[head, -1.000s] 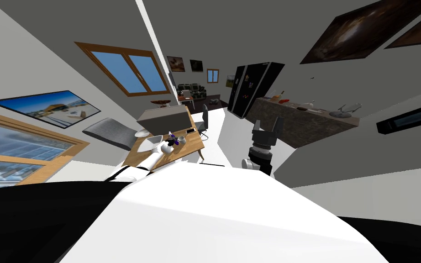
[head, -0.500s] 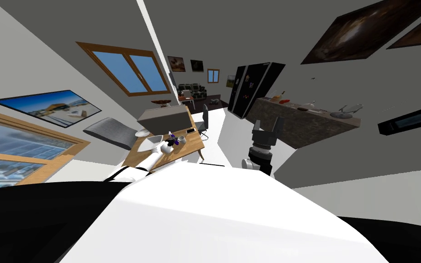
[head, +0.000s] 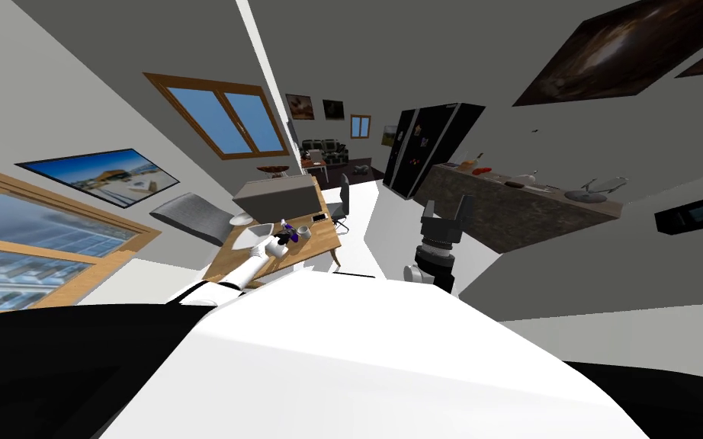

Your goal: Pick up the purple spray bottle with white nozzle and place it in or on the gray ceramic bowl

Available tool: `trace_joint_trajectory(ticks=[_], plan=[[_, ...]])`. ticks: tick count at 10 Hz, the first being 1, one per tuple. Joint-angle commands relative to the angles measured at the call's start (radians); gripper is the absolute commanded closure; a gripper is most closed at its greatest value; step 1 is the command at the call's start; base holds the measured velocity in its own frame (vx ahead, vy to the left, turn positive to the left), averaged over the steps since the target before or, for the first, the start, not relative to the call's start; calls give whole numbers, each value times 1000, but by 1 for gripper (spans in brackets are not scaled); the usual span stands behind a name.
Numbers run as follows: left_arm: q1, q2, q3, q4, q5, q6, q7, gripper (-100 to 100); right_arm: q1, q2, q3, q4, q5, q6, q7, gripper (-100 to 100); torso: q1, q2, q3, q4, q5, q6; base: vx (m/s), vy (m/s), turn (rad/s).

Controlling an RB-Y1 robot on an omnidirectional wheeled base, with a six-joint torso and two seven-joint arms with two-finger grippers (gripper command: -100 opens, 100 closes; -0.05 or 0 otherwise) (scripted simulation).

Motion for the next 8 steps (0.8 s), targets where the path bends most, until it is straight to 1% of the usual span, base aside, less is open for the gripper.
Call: trace_joint_trajectory(ticks=[1,2,3,4,8], plan=[[11,6,-22,-17,33,-26,6,100,0,0,0,0,0,0,0,0,0,0,0,0,0,0,-25,-26,90],[15,10,-30,-22,45,-35,8,100,0,0,0,0,0,0,0,0,-1,2,1,0,0,-1,-38,-37,104],[25,21,-50,-35,74,-55,13,100,0,0,0,0,0,0,0,0,-1,3,1,0,0,-1,-39,-22,97],[32,28,-61,-41,90,-65,16,100,0,0,0,0,0,0,0,0,-1,4,2,0,1,-1,-30,-9,77],[61,75,-115,-64,166,-112,31,100,0,0,0,0,0,0,0,0,5,2,-1,-4,7,-2,-12,16,51]])
